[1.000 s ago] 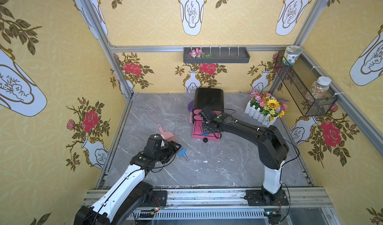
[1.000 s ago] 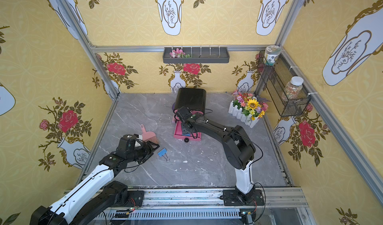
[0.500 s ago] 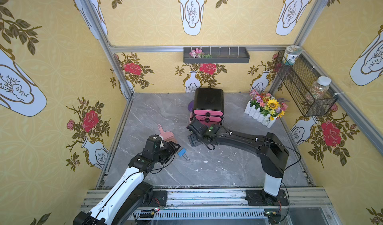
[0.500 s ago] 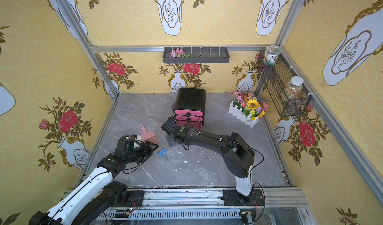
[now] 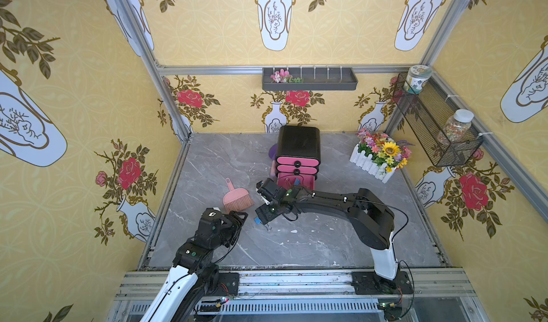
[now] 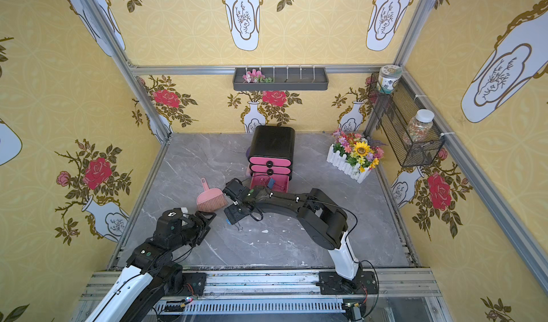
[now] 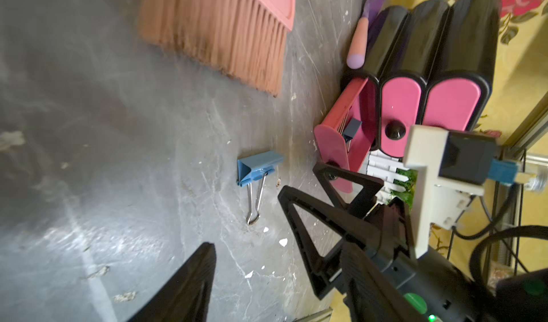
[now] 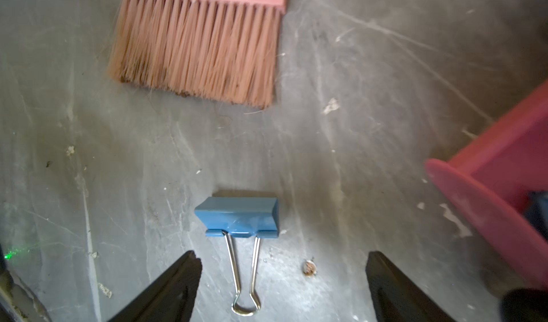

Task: Put the binder clips in the drawer according to color
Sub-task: Pick up the binder clip at the center of the board.

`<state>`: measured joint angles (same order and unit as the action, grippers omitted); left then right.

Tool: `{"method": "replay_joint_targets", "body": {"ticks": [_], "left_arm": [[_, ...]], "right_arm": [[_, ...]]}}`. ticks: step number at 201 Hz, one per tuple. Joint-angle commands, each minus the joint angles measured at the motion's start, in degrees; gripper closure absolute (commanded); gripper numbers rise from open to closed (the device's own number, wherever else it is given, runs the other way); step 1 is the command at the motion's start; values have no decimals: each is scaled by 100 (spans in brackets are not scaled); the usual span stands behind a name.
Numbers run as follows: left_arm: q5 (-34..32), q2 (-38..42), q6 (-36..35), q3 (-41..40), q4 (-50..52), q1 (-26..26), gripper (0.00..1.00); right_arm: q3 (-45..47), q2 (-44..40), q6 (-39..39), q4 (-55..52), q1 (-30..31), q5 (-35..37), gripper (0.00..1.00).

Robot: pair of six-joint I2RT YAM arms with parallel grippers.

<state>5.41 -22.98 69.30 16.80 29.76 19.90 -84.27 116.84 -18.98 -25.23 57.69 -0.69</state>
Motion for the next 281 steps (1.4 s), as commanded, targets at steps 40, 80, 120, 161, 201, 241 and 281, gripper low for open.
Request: {"method": "replay_joint_targets", "body": {"ticks": [40, 80, 120, 161, 201, 241, 281], "left_arm": [[-717, 1112, 867, 177, 1304, -11, 26], [-774, 1341, 928, 277, 1618, -11, 25], [-738, 1289, 851, 280, 1518, -12, 25], [-682, 1095, 728, 280, 1344, -6, 25], [-654, 1041, 708, 229, 1242, -11, 25], [-643, 1068, 726, 193, 1191, -8, 25], [-559, 893, 717, 149, 913, -10, 24]], "right_arm": [[-661, 574, 166, -228, 297, 194, 6], [-916, 804, -186, -537, 348, 805, 5], [-1063, 943, -207, -587, 357, 786, 19], [-1112, 999, -189, -576, 436, 727, 29], [-1093, 1034, -315, -623, 490, 814, 36], [-963, 798, -404, -685, 483, 1091, 46], [-783, 287, -241, -728, 173, 1375, 51]]}}
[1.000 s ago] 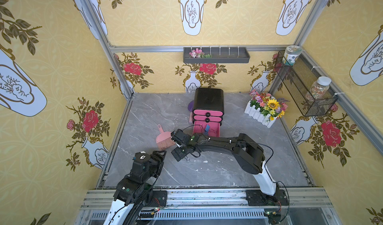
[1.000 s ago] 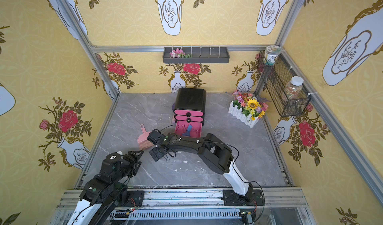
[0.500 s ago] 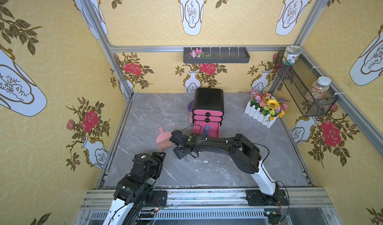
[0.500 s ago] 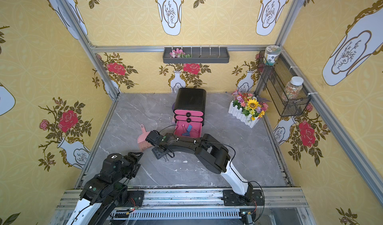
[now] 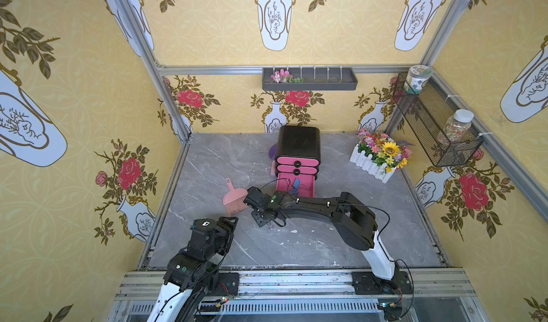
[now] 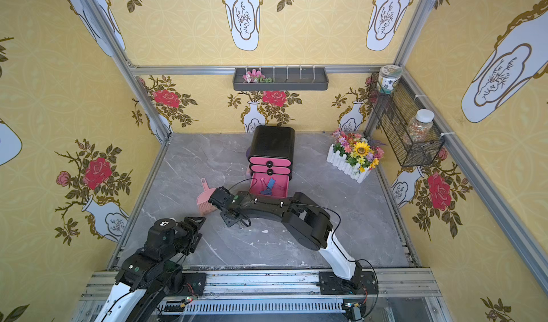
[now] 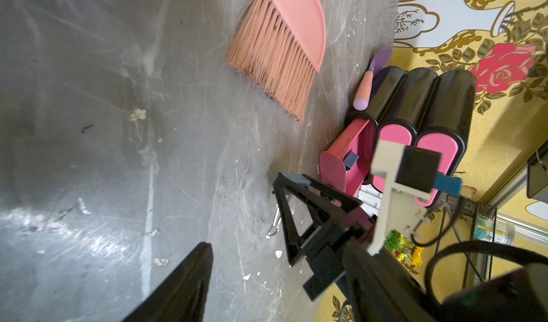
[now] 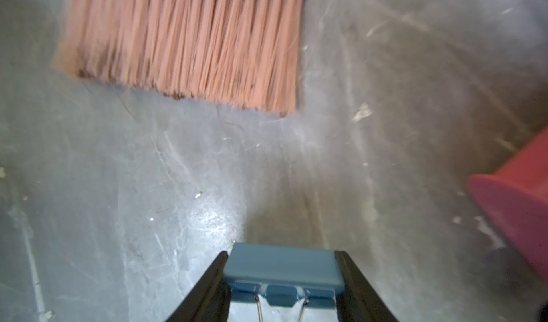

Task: Put the binder clips in the drawer according to color
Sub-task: Pick up the binder clip at the center of the board, then place the binder clip in the drawer.

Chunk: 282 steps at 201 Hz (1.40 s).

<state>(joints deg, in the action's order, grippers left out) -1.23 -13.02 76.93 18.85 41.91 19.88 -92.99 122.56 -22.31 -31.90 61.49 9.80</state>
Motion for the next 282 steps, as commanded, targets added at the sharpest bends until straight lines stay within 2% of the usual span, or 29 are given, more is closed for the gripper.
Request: {"method": "replay_joint_targets", "body": {"ticks": [1, 66, 122, 187, 208, 228, 247, 282], "left_arm": [[106, -109, -50, -61, -313, -5, 24], [310, -615, -147, -127, -983, -10, 25], [571, -949, -176, -294, -1498, -10, 25], [658, -1177, -249, -308, -1703, -10, 25], [677, -1203, -257, -325, -1729, -10, 25], [686, -1197, -248, -347, -1738, -2, 25], [695, -1184, -248, -355, -1738, -5, 25], [703, -1172, -273, -334, -1750, -9, 25]], "right_arm": [[93, -299, 97, -62, -225, 323, 51], [100, -672, 634, 50, -1165, 471, 52], [-192, -419, 1603, 273, -1251, 970, 52], [130, -371, 2432, 751, -1237, 1520, 49], [274, -376, 2582, 862, -1237, 1622, 41], [395, -402, 2648, 943, -1197, 1771, 26], [509, -490, 2695, 1039, -1129, 1864, 17], [598, -717, 2402, 988, -1083, 1877, 12]]}}
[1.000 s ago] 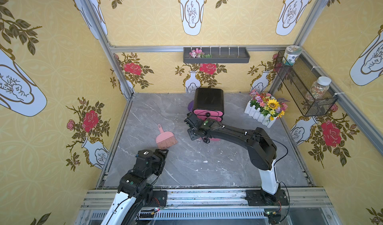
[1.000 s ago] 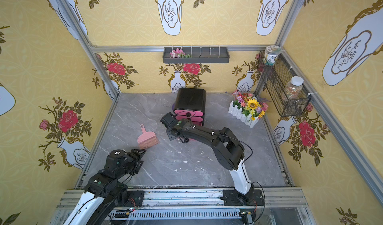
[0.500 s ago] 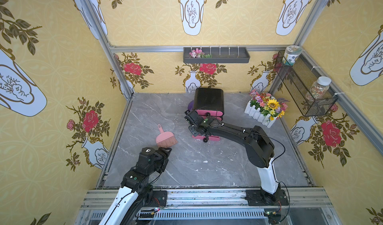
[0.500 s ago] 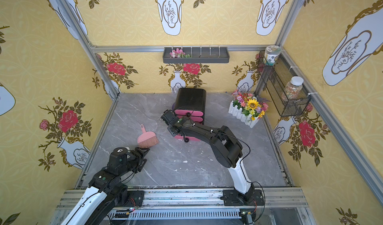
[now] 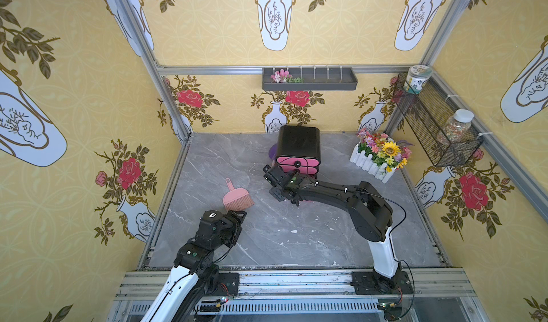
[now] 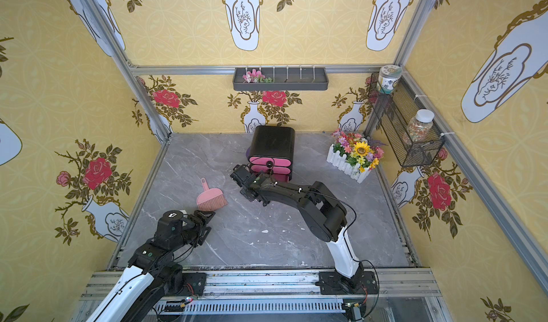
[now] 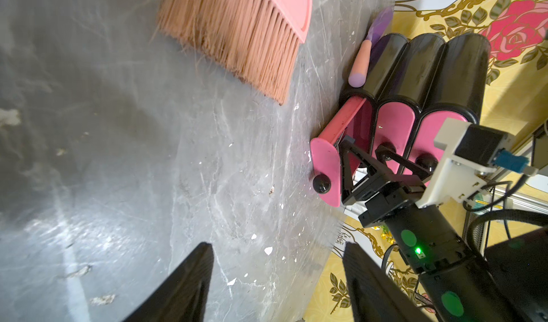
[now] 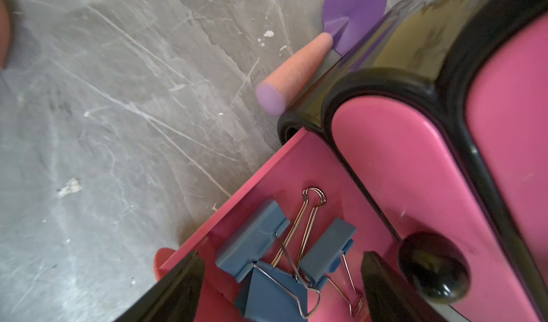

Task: Put the binder clips in the drawer according to color
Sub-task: Place the binder clip in the drawer, then close the drawer in the storage box.

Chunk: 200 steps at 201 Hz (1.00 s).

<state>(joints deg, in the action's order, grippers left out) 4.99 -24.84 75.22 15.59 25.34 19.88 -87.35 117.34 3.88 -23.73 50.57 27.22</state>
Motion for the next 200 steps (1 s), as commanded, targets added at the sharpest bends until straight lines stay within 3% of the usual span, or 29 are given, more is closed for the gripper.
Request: {"method": "replay_joint_targets", "body": {"ticks": [1, 45, 104, 140, 169, 200], "left_arm": [[80, 8, -108, -2, -96, -5, 25], [41, -546, -710, 565, -130, -10, 26], [426, -2084, -1696, 1636, -601, 6, 27], [754, -3058, -1977, 1863, -1131, 253, 30], [449, -4126, -2194, 2169, -1527, 1097, 35], [11, -5414, -2527, 2699, -1827, 1822, 41]], "right_arm": [[38, -203, -232, 164, 12, 135, 12], [495, -878, -1237, 10, 30, -175, 24], [2167, -2216, -3462, 320, -151, -1050, 55], [3348, -2987, -4567, 983, -416, -1586, 53], [4366, -3695, -5315, 1653, -913, -2078, 50], [5044, -4544, -5581, 1826, -1332, -2352, 48]]}}
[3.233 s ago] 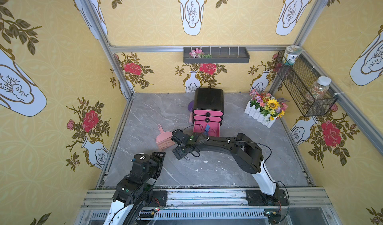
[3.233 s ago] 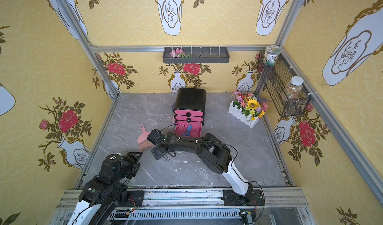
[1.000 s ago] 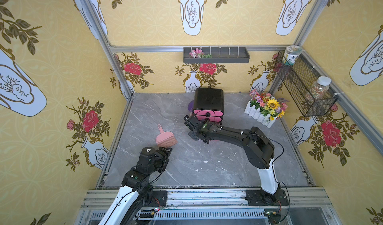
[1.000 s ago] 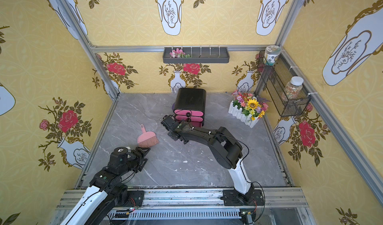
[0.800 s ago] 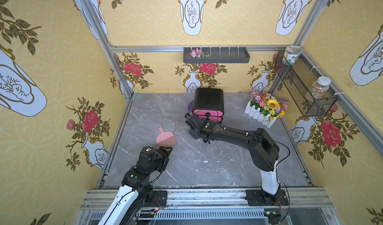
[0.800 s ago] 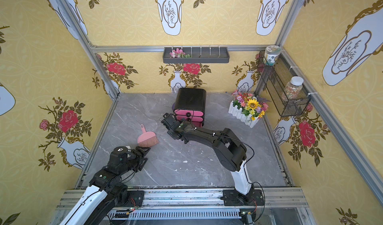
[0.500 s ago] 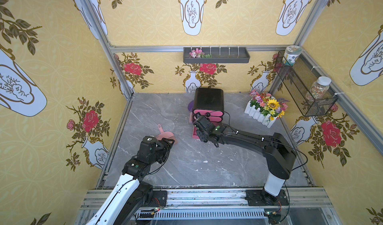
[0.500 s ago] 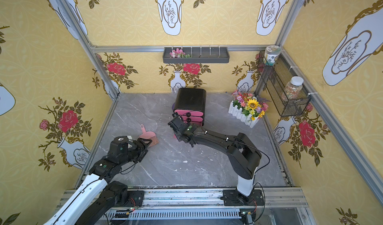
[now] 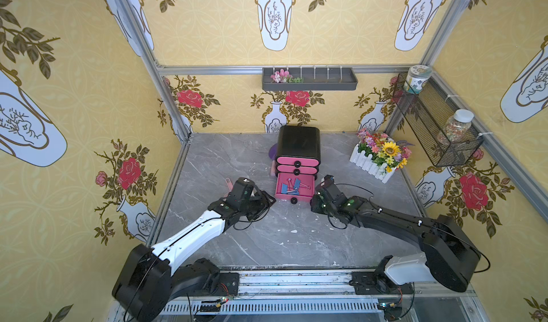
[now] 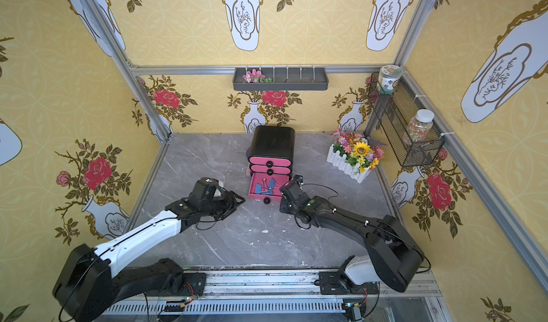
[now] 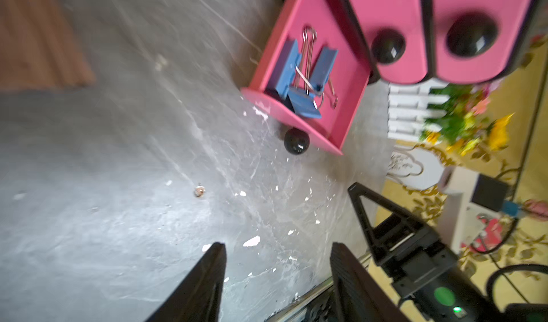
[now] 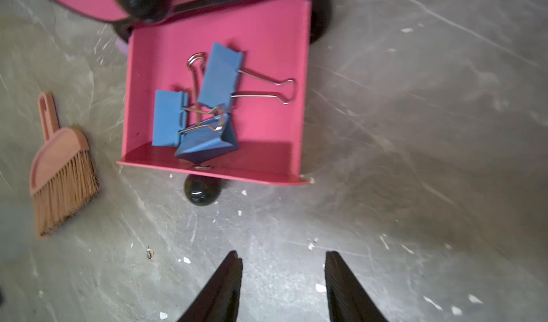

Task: Put the binder clips in the drawer according to color
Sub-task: Close the drawer in the storage box.

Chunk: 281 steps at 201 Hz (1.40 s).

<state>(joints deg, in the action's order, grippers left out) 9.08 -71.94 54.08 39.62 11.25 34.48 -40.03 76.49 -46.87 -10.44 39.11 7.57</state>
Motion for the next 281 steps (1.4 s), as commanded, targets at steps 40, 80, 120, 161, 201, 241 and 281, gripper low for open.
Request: {"method": "replay_joint_targets", "body": {"ticks": [40, 80, 120, 161, 201, 241, 281], "left_arm": [[-1035, -2167, -1061, 1103, -577, 929, 40], [-1532, -2849, -1395, 1641, -431, 1122, 38], [-1935, -3308, -1497, 2016, -281, 1250, 40], [-2175, -3594, -1449, 2295, -202, 1351, 44], [-2274, -3732, -1462, 2502, -99, 1360, 52], [-2337, -3807, -1524, 2629, -4, 1360, 62], [-2639, -3530, -1574, 2672, 36, 1368, 68]], "right_arm": [[560, -1286, -494, 78, -299, -394, 46], [636, -1804, -469, -223, -342, -397, 44], [703, -2031, -437, -327, -378, -414, 43], [740, -2125, -358, -380, -548, -561, 42], [775, -2206, -300, -398, -702, -678, 42], [873, -2252, -321, -328, -800, -757, 42], [917, -2252, -294, -318, -835, -786, 42]]}}
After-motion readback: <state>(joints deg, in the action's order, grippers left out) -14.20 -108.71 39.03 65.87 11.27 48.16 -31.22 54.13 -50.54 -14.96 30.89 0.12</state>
